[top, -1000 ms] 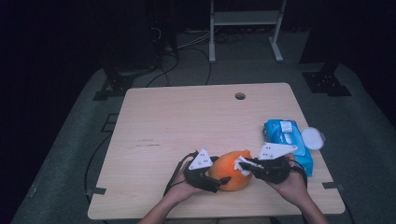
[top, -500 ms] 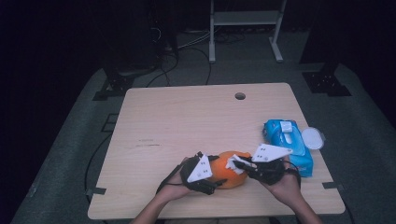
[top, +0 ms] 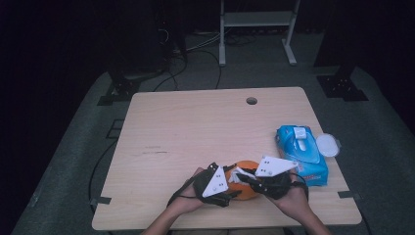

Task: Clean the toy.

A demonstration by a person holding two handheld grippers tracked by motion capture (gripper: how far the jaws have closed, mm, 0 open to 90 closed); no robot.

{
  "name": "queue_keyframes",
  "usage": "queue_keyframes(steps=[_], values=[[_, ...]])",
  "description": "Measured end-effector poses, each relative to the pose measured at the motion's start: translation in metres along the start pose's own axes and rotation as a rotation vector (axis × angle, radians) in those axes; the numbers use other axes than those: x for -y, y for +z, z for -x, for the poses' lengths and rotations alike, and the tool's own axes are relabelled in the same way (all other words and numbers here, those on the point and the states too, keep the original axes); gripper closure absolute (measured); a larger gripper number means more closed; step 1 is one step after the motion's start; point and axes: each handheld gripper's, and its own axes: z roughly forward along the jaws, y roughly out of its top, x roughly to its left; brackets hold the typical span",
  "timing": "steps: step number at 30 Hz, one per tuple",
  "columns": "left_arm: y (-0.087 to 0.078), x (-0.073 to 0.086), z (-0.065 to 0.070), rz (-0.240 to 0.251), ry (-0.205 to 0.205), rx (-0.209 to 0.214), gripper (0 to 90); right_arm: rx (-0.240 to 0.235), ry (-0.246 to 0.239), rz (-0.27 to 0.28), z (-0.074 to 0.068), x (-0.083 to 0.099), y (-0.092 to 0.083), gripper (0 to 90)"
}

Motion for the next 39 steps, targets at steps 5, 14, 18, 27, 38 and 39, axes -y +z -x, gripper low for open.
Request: queue_keyframes(steps=[5, 14, 18, 27, 38, 39], values=[[0.0, 0.005, -0.005, 0.019, -0.047, 0.009, 28.7, 0.068, 0.024, -0.016, 0.016, 0.009, -0.007, 79.5], [0.005, -0.003, 0.007, -0.019, 0.031, -0.014, 24.1, -0.014, 0.02, -0.001, -0.002, 0.001, 0.006, 79.4], [0.001, 0.004, -0.002, -0.002, -0.015, 0.002, 27.4, 0.027, 0.038, -0.007, 0.012, 0.005, 0.001, 79.4], [0.0, 0.014, -0.019, 0.016, -0.196, 0.053, 12.4, 0.074, 0.176, -0.001, 0.041, 0.03, -0.009, 79.4], [-0.004, 0.023, -0.023, 0.023, -0.225, 0.05, 22.9, 0.084, 0.137, -0.007, 0.037, 0.025, -0.007, 79.1], [-0.005, 0.024, -0.024, 0.022, -0.228, 0.052, 22.9, 0.074, 0.157, -0.006, 0.041, 0.029, -0.008, 79.1]])
